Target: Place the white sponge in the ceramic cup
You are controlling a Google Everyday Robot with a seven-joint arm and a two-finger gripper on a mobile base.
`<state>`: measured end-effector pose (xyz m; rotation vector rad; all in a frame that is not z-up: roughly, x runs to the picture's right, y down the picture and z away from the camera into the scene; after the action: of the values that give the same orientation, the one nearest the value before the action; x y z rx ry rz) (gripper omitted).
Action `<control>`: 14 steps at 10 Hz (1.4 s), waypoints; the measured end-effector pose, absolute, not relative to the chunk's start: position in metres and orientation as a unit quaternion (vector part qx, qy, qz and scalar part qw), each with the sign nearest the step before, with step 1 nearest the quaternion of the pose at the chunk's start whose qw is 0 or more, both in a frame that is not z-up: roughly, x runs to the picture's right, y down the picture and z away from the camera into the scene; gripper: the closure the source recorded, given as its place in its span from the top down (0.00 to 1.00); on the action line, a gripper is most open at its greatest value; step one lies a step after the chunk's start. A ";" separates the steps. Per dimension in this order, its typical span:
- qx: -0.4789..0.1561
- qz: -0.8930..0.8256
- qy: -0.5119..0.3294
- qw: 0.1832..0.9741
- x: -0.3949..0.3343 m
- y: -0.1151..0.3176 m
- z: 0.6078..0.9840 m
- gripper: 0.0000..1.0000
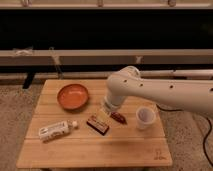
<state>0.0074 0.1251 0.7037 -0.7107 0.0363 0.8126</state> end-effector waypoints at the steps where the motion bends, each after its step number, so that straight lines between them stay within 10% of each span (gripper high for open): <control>1: -0.332 0.387 0.020 0.860 0.008 0.120 0.705 0.65; 14: -0.339 0.375 0.111 0.856 0.045 0.067 0.922 0.65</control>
<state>0.0455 0.0669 0.9216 -0.7129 0.2338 0.7873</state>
